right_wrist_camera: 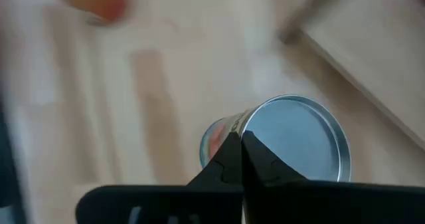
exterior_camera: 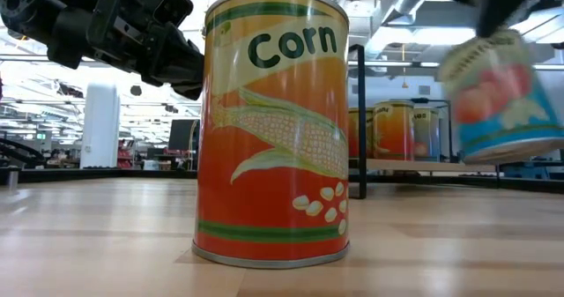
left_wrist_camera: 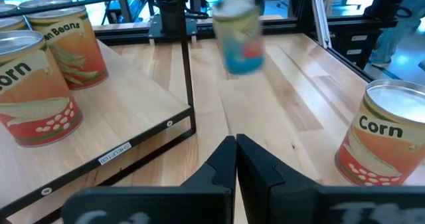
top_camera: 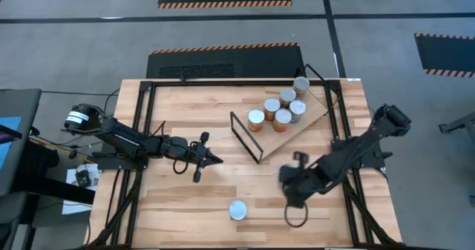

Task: Pick and place cans onto a shelf
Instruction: Put the canned tomatoes on the shelf aligned with the other canned tomatoes

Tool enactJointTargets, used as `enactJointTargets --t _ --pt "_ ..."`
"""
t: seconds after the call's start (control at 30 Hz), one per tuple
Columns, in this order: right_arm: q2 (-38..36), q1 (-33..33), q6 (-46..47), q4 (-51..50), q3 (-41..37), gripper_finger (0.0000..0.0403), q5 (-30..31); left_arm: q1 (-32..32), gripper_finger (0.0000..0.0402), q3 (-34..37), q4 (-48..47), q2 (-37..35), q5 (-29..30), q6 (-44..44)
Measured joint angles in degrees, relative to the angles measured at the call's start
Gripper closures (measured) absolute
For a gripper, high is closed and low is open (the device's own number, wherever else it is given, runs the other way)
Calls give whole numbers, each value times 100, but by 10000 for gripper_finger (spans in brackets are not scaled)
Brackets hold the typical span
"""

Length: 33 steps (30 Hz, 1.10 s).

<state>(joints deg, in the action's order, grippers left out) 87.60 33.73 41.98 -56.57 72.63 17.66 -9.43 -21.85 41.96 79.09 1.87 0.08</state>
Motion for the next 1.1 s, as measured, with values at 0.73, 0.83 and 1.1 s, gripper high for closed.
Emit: enactJointTargets --t 0.73,0.83,1.1 --pt "-2805 -2852 261 -2166 -1774 400 1863 0 401 0 2 0 9 4" --pt "-2867 -3565 -654 -1730 -1776 400 1829 0 401 0 12 0 9 4" --pt "-2875 -5244 -2799 -607 -1776 400 1397 0 401 0 -1 0 9 -19"
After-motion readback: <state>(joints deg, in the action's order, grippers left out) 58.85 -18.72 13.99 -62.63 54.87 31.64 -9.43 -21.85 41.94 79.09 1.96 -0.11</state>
